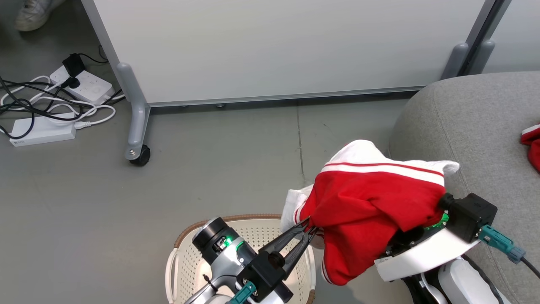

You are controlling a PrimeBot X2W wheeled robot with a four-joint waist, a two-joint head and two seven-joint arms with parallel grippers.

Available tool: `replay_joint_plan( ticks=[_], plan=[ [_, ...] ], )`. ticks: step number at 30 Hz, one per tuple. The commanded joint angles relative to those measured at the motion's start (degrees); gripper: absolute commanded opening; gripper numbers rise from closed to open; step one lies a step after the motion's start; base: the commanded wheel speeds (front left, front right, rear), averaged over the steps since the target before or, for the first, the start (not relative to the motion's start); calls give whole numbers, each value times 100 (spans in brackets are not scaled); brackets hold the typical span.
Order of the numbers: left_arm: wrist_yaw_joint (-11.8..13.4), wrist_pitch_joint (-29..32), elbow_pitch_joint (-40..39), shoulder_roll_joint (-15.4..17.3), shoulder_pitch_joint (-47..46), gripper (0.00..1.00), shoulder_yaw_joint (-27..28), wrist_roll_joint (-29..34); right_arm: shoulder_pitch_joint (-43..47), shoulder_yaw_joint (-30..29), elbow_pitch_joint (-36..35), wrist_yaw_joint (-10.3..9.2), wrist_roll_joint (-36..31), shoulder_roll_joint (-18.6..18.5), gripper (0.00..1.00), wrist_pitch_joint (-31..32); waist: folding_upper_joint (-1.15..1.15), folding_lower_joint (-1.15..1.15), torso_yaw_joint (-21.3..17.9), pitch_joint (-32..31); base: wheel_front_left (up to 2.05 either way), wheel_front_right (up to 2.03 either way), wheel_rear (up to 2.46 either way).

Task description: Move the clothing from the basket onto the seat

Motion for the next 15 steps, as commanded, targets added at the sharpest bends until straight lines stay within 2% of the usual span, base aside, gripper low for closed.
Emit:
replay_joint_plan(
  ticks=[1, 3, 5, 6, 7, 8, 15],
  plan=[
    [-14, -20, 52, 10, 36, 0, 8, -23, 23, -23, 7, 1, 34, 5, 0, 2, 0, 0, -8, 0, 0, 0, 0],
    [-14, -20, 100, -8, 31, 0, 12, -94, 21, -24, 7, 1, 33, 16, 0, 2, 0, 0, -17, 4, 0, 0, 0],
    [5, -20, 107, -21, 24, 36, 29, -108, 34, -47, 9, 1, 53, 33, 0, 2, 0, 0, -23, 4, 0, 0, 0],
    [32, -20, 92, -27, 27, 50, 45, -126, 48, -77, 7, 1, 78, 46, 0, 2, 0, 0, -25, 7, 0, 0, 0],
    [41, -20, 85, -28, 36, 81, 53, -145, 72, -126, -1, 1, 132, 76, 0, 1, 0, 0, -25, 10, 0, 0, 0],
    [35, -20, 69, -29, 31, 100, 59, -151, 87, -168, -13, 1, 171, 87, 0, 2, 0, 0, -24, 13, 0, 0, 0],
    [17, -20, 3, -33, 47, 100, 85, -102, 123, -472, -3, 1, 86, 10, 0, 1, 0, 0, -35, 7, 0, 0, 0]
  ],
)
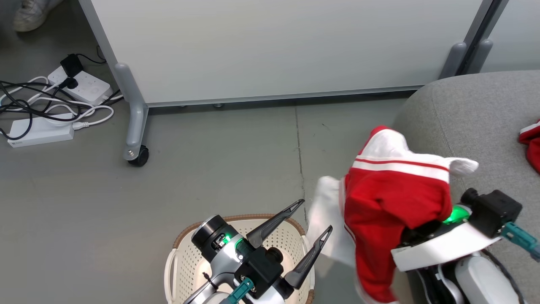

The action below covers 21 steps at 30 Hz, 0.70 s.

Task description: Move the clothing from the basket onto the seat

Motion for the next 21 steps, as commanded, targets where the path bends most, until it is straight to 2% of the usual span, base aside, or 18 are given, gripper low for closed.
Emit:
replay_joint_plan(
  ticks=[1, 13, 15, 21],
  plan=[
    [-3, -20, -27, 26, 44, 100, 30, 36, 33, -103, 5, 1, -32, -63, 0, 2, 0, 0, -7, -7, 0, 0, 0],
    [-64, -20, -129, 50, 271, 100, 77, -53, 391, -1045, 60, 1, -23, -119, 0, 1, 0, 0, -43, -43, 0, 0, 0],
    [-93, -20, -138, 60, 325, 100, 103, -95, 523, -1260, 84, 2, 155, -44, 0, 2, 0, 0, -43, -40, 0, 0, 0],
    [-137, -20, -109, 82, 431, 100, 92, -103, 773, -1557, 208, 1, 160, -95, 0, 2, 0, 0, -37, -63, 0, 0, 0]
  ],
)
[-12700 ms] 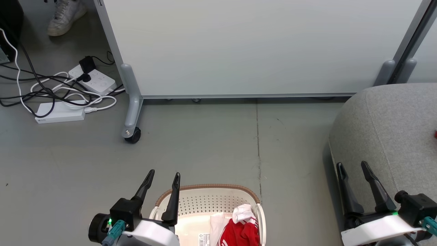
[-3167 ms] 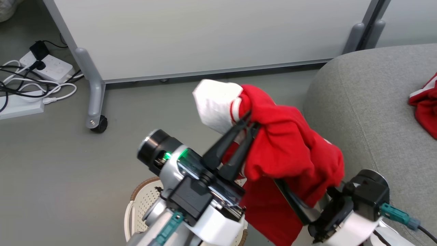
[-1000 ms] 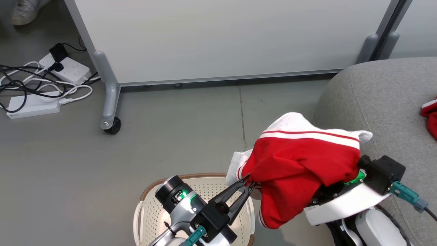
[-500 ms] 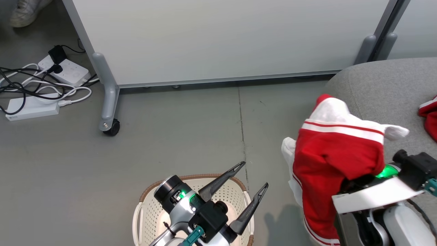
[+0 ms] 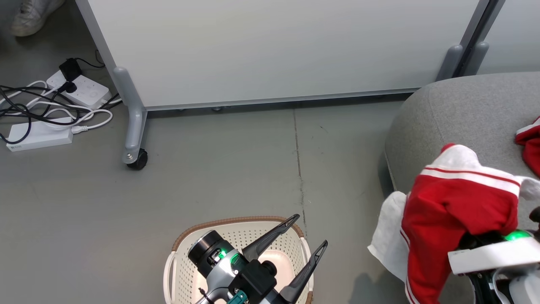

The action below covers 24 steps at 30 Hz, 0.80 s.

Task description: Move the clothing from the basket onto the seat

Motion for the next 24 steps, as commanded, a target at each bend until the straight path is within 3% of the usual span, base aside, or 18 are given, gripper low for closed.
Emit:
replay_joint_plan(
  ticks=[1, 24],
  plan=[
    [-24, -20, 7, 14, 89, 100, 20, -28, 92, -88, 48, 1, -63, -42, 0, 0, 0, 0, 5, -8, 0, 0, 0],
    [-88, -20, 28, -34, 276, 100, 18, -28, 401, -269, 234, 2, -121, 131, 0, 0, 0, 0, 30, -122, 0, 0, 0]
  ],
)
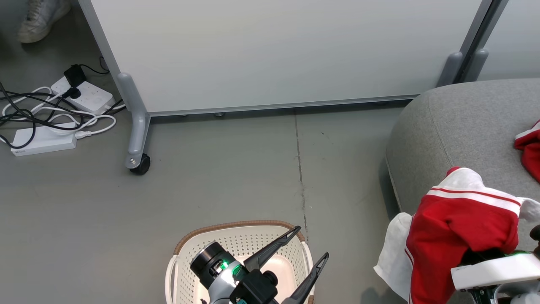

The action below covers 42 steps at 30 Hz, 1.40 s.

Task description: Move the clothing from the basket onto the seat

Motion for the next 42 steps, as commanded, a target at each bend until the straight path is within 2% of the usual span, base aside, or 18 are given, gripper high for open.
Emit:
replay_joint_plan(
  ticks=[1, 11, 17, 23, 26, 42],
  plan=[
    [-20, -20, -10, 5, 67, 100, 24, -2, 39, -7, 16, 1, 30, -12, 0, 0, 0, 0, 0, -9, 0, 0, 0],
    [-29, -21, -26, -5, 109, 100, 58, 13, 51, 25, 9, 2, 37, -66, 0, 0, 0, 0, -28, -78, 0, 0, 0],
    [-29, -20, -70, -8, 68, 100, 128, 47, -65, -39, -78, 1, 7, -104, 0, 0, 0, 0, -249, 11, 0, 0, 0],
    [-31, -20, -94, -12, -10, 100, 159, 61, -101, -188, -150, 1, -29, -113, 0, 0, 0, 0, -585, 100, 0, 0, 0],
    [-33, -20, -103, -10, -47, 100, 172, 70, -119, -301, -178, 1, -58, -76, 0, -1, 0, 0, -918, 167, 0, 0, 0],
    [-9, -20, -140, 8, -161, 100, 242, 65, -75, -517, -327, 2, -107, 122, 0, -1, 0, 0, -2116, 394, 0, 0, 0]
  ],
)
